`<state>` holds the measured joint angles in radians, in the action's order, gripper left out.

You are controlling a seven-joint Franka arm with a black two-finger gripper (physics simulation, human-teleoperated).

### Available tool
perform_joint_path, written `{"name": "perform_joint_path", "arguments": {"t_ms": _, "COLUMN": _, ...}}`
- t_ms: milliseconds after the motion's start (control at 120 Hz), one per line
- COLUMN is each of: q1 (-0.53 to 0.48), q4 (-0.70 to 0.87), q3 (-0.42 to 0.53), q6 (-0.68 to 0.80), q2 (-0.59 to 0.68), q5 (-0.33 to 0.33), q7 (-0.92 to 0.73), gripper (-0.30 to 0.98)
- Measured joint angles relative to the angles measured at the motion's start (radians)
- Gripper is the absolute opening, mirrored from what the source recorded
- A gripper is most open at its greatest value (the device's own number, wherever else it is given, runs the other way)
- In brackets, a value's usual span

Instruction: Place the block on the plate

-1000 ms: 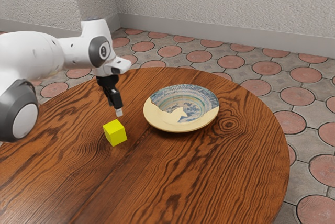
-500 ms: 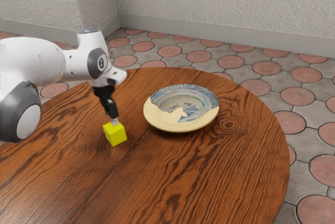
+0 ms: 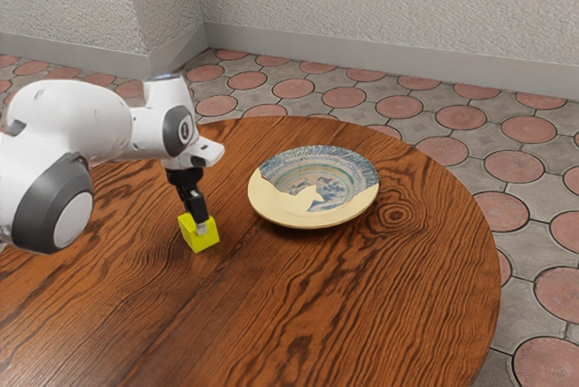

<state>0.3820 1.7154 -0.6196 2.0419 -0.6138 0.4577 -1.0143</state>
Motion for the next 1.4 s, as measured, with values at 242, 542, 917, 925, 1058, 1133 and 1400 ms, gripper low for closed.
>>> {"name": "perform_joint_path", "arguments": {"t_ms": 242, "q1": 0.0, "q4": 0.0, "q3": 0.0, "q6": 0.014, "q2": -0.013, "q5": 0.012, "q7": -0.012, "gripper": 0.63}}
{"name": "perform_joint_path", "arguments": {"t_ms": 542, "q1": 0.0, "q4": 0.001, "q3": 0.001, "q6": 0.028, "q2": -0.017, "q5": 0.017, "q7": -0.02, "gripper": 0.44}}
{"name": "perform_joint_path", "arguments": {"t_ms": 917, "q1": 0.001, "q4": -0.011, "q3": -0.042, "q6": 0.014, "q2": 0.022, "q5": 0.01, "q7": -0.025, "gripper": 0.39}}
{"name": "perform_joint_path", "arguments": {"t_ms": 925, "q1": 0.001, "q4": -0.011, "q3": -0.044, "q6": 0.014, "q2": 0.025, "q5": 0.01, "q7": -0.025, "gripper": 0.39}}
{"name": "perform_joint_path", "arguments": {"t_ms": 1058, "q1": 0.002, "q4": -0.039, "q3": -0.071, "q6": -0.004, "q2": 0.05, "q5": 0.001, "q7": -0.025, "gripper": 0.39}}
{"name": "perform_joint_path", "arguments": {"t_ms": 1133, "q1": 0.001, "q4": -0.079, "q3": -0.08, "q6": -0.018, "q2": 0.052, "q5": -0.007, "q7": -0.025, "gripper": 0.4}}
{"name": "perform_joint_path", "arguments": {"t_ms": 1400, "q1": -0.003, "q4": -0.25, "q3": -0.084, "q6": -0.083, "q2": 0.03, "q5": -0.023, "q7": -0.025, "gripper": 0.4}}
